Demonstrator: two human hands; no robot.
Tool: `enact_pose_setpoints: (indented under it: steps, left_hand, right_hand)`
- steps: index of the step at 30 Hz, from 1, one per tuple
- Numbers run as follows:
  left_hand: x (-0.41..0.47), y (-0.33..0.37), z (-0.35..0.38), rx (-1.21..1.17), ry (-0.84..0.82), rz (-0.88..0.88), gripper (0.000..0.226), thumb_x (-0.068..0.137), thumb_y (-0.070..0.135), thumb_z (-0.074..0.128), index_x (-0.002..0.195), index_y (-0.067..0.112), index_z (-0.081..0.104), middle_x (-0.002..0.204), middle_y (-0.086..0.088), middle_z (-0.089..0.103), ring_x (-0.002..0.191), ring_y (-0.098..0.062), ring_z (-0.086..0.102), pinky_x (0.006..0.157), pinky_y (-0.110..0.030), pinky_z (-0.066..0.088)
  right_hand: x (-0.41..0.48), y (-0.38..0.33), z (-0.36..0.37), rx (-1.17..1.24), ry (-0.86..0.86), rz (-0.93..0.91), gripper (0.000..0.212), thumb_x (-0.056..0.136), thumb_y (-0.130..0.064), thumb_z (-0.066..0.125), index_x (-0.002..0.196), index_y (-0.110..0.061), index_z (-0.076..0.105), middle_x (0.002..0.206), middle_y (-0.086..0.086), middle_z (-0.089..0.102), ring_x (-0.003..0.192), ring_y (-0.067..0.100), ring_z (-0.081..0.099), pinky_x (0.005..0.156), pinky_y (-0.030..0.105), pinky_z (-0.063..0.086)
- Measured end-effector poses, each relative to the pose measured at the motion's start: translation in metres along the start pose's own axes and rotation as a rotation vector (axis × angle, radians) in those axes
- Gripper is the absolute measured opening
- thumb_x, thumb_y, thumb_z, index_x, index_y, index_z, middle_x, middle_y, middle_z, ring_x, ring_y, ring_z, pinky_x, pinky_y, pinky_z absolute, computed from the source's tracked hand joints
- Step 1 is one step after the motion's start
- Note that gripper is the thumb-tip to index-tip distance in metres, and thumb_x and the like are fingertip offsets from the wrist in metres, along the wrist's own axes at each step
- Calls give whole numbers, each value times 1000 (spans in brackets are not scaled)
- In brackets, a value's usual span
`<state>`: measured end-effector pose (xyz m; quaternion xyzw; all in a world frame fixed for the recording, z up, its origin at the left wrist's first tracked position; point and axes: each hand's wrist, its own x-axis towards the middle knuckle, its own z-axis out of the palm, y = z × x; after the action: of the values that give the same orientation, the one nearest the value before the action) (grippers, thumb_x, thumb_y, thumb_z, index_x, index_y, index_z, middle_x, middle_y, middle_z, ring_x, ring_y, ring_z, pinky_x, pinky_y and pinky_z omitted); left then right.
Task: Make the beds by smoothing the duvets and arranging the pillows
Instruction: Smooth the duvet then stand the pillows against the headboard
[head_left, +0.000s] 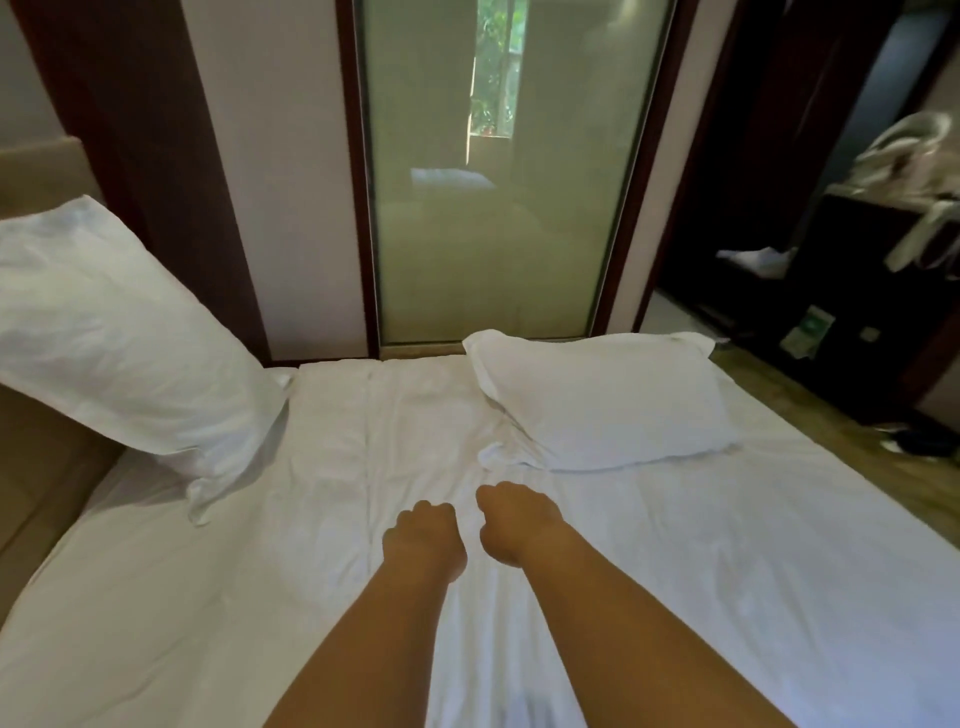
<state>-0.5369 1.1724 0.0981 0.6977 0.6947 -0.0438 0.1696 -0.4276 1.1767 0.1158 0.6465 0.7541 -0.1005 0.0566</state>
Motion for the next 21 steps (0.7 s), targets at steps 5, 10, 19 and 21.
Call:
enact_pose_setpoints:
  steps: [5, 10, 19, 21]
  left_hand:
    - [-25, 149, 25, -8, -5, 111, 35, 91, 20, 50, 126, 17, 50, 122, -3, 51, 112, -22, 54, 87, -32, 45]
    - [-35, 263, 50, 37, 49, 199, 32, 91, 18, 53, 123, 17, 51, 120, -3, 50, 109, -21, 55, 83, -29, 43]
    - [-9, 307, 80, 48, -25, 92, 37, 90, 11, 52, 126, 16, 47, 121, -3, 47, 113, -21, 53, 89, -31, 44]
    - [7, 307, 88, 47, -66, 61, 38, 90, 12, 53, 127, 16, 47, 122, -3, 47, 114, -21, 52, 90, -31, 44]
  right_hand:
    - [-54, 130, 4, 10, 54, 152, 29, 90, -13, 48, 119, -15, 49, 117, 6, 57, 104, 24, 59, 85, 33, 45]
    - [-92, 232, 8, 33, 77, 237, 19, 88, -11, 50, 106, -15, 49, 113, 6, 57, 92, 21, 53, 80, 31, 43]
    - [-87, 329, 31, 117, 43, 305, 25, 95, -14, 37, 117, -15, 49, 116, 4, 55, 106, 22, 55, 88, 31, 44]
    - [-69, 337, 40, 134, 41, 286, 25, 96, -17, 37, 118, -16, 49, 116, 4, 55, 106, 21, 55, 88, 31, 44]
